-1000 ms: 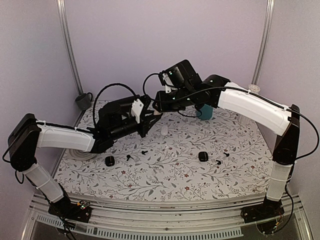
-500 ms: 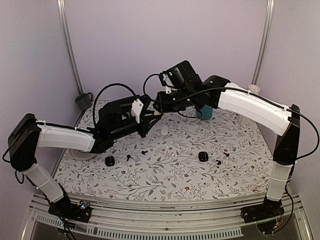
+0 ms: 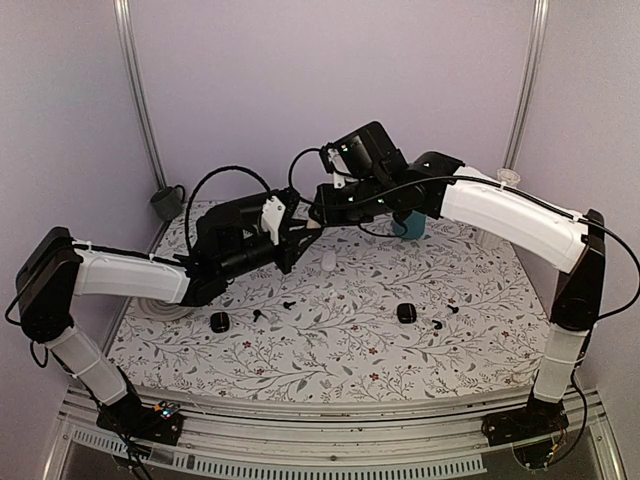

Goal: Insert the wireless bluetooth earbuds into the charging case
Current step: Adjust the left earbud in the left side groove of the charging case.

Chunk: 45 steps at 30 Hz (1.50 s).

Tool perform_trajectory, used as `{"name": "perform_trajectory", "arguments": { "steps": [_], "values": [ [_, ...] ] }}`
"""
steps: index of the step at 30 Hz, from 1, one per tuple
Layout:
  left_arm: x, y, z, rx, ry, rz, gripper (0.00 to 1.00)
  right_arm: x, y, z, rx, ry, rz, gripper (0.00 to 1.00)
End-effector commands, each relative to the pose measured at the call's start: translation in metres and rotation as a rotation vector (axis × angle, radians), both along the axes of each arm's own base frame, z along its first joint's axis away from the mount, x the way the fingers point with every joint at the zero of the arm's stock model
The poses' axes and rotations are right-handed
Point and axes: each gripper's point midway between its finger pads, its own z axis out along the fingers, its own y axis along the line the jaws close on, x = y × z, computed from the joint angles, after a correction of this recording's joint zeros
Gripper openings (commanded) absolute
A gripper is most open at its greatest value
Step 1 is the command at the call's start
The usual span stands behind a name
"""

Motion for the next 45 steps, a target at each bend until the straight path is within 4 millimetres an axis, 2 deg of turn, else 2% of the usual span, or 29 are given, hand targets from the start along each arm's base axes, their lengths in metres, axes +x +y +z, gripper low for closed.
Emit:
{"name": "perform_trajectory", "arguments": {
  "steps": [1,45],
  "values": [
    [-0.002,0.001,0.033,-0.082,-0.073,-0.016,0.00,-0.003,-0.013,0.003,-0.020,-0.009,-0.020,0.22],
    [-0.006,0.003,0.041,-0.108,-0.086,-0.039,0.00,-0.003,-0.029,0.007,-0.025,-0.025,-0.068,0.24]
  ]
}}
